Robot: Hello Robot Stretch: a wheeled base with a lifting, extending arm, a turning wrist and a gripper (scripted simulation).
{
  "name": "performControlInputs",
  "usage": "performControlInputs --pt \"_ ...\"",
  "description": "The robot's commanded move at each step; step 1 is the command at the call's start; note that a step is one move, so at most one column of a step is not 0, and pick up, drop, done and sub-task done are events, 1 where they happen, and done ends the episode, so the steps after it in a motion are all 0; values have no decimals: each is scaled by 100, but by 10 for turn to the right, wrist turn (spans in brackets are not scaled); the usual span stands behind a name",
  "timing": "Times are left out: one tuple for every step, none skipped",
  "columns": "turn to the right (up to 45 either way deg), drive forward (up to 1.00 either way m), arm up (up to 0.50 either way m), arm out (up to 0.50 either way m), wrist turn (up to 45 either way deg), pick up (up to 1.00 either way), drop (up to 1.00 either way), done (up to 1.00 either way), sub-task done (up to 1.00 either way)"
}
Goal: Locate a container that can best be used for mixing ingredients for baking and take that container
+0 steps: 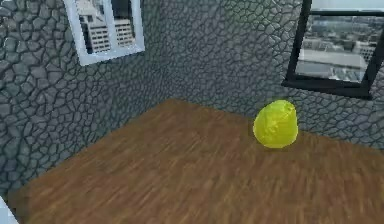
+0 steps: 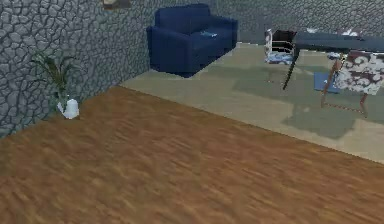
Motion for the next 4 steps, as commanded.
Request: performControlInputs --pt "450 0 0 0 0 0 0 0 0" --pt "450 0 0 0 0 0 0 0 0" --pt "120 0 0 0 0 0 0 0 0" --pt "0 100 0 0 0 0 0 0 0"
